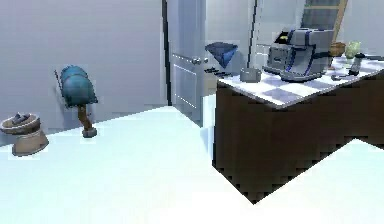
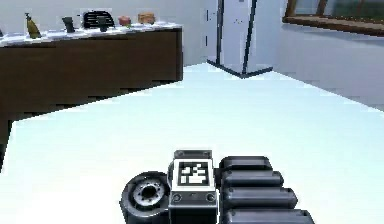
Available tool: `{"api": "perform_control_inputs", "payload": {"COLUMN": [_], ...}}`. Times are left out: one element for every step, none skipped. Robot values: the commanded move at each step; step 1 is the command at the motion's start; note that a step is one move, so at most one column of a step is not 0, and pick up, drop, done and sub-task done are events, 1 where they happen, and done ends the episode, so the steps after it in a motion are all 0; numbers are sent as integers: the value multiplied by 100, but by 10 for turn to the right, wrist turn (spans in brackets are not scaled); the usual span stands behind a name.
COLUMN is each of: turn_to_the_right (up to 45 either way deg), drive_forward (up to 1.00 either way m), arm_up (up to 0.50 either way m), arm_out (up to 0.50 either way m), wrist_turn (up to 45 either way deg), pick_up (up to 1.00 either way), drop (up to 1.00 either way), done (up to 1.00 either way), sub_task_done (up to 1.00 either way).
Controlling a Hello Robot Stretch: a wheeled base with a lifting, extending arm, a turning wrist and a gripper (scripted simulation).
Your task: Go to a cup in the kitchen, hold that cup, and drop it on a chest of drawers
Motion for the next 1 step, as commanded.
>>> {"api": "perform_control_inputs", "payload": {"turn_to_the_right": [0], "drive_forward": [100], "arm_up": [0], "arm_out": [0], "wrist_turn": [0], "pick_up": [0], "drop": [0], "done": [0], "sub_task_done": [0]}}
